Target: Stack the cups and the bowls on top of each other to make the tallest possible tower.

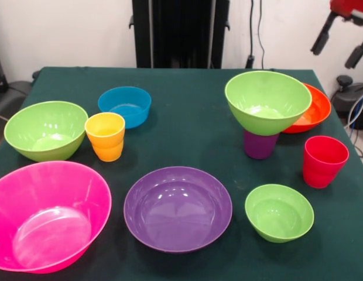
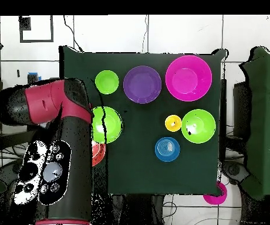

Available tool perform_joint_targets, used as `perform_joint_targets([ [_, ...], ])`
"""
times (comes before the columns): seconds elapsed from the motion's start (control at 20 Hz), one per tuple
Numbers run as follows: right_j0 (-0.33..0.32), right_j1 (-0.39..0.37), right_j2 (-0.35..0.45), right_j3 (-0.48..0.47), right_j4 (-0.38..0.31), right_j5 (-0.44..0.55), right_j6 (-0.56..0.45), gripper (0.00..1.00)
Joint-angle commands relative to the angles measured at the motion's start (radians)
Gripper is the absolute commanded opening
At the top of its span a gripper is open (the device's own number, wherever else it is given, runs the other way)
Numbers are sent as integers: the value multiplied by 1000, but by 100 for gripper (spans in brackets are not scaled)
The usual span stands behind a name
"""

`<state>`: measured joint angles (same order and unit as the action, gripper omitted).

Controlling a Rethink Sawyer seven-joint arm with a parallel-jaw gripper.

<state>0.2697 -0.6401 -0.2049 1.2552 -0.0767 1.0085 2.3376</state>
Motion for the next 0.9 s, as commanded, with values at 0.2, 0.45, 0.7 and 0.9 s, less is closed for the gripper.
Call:
perform_joint_targets([
  [0.2,-213,-128,204,248,25,-8,-362,100],
  [0.45,-401,-169,305,305,-10,-31,-553,100],
  [0.7,-547,-175,402,361,-35,-69,-668,100],
  [0.9,-641,-156,459,371,-61,-86,-767,100],
])
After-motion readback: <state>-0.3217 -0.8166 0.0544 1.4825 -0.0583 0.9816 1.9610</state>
